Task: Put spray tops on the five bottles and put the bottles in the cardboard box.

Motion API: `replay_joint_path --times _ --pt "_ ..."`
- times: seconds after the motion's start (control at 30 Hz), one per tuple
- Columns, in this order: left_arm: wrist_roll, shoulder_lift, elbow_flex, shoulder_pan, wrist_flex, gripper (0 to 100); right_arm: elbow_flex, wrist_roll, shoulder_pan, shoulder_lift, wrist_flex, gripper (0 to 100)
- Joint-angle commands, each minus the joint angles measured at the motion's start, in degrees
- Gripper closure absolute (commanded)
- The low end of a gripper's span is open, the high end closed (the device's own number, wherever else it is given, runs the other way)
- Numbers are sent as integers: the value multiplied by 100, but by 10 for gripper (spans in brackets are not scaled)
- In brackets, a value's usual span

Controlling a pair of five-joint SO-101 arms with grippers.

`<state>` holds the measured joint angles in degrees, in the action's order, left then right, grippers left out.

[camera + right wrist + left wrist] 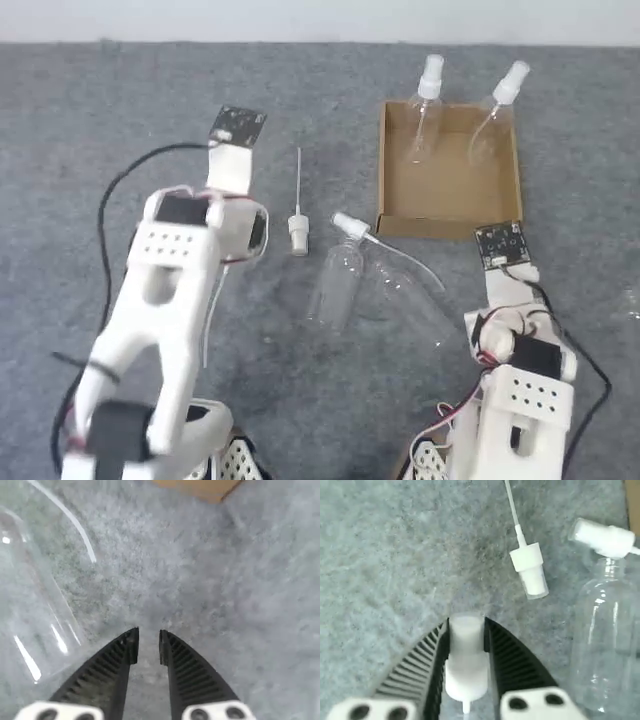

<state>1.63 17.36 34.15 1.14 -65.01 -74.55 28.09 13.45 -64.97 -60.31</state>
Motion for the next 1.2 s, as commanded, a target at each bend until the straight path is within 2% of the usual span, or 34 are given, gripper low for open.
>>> replay_joint_path --times 0.0,0.17,0.33,0.57,0.7,0.87,1.17 --pt "-105 1125 655 26 404 989 1073 404 277 110 -488 963" --pt "-114 1653 1437 -9 985 989 2031 1037 787 119 -1068 831" --pt "-114 1793 1982 26 1442 988 2673 1582 1543 462 -1112 815" --pt "-114 1793 2070 9 1512 988 4097 2154 2290 2941 -1121 804" --pt "-114 1793 2079 9 1495 988 5046 2927 2897 4242 -1130 754" --pt "-114 1793 2079 26 1503 988 5996 3727 3556 5640 -1095 748" --pt "-114 1793 2079 26 1503 988 7068 3824 3829 7547 -1095 749"
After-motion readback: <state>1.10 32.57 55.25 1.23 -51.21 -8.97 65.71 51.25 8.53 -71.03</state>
